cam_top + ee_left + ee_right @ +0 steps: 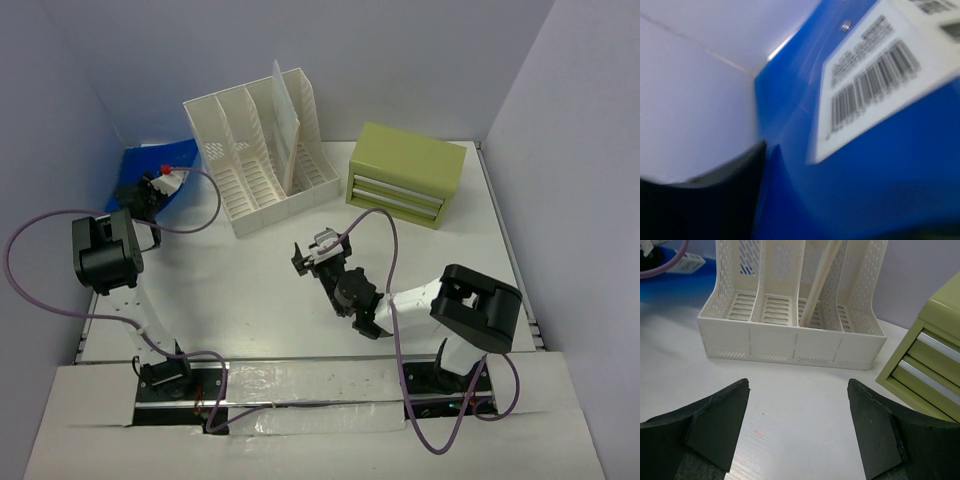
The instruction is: Organize the desk
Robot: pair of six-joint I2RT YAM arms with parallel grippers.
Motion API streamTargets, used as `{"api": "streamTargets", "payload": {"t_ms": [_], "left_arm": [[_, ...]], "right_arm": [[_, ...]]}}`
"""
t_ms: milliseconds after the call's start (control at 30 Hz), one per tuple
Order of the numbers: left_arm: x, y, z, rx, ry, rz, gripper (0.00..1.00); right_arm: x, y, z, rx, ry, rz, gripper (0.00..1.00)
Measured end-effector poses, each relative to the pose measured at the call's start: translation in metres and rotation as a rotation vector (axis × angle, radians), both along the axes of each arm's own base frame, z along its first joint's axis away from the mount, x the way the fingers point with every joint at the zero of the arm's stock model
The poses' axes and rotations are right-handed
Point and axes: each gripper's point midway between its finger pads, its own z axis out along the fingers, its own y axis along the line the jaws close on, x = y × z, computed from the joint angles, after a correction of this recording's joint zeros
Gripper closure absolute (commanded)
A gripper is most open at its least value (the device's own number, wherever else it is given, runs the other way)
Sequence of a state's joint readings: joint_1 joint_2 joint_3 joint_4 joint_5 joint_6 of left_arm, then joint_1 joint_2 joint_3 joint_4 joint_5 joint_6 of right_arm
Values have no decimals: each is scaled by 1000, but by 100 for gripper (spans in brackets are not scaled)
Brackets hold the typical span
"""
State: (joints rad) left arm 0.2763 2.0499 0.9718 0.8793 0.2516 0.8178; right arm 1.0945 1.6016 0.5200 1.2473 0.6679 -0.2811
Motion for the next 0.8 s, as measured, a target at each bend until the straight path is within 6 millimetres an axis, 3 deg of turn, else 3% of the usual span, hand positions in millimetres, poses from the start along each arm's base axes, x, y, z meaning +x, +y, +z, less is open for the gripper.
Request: {"api": "streamTargets", "payload": {"t_ms": [67, 100, 167, 333, 567, 800], "left_arm": [[7, 9, 3, 22, 1, 27, 75], [9, 13, 5, 26, -1, 29, 90], [10, 15, 8, 34, -3, 26, 100], [4, 12, 3, 48, 29, 10, 100], [-36, -6, -14, 19, 154, -46, 100], [-86, 11, 51, 7, 180, -42, 100]], "right_arm": [[0, 2, -1, -9, -1, 1, 13], [-1, 2, -2, -13, -1, 1, 13], [-1, 2, -2, -18, -1, -2, 13], [0, -1, -2, -25, -2, -16, 13], [-5, 5, 0, -37, -12, 0, 11], [-10, 18, -7, -78, 6, 68, 11]]}}
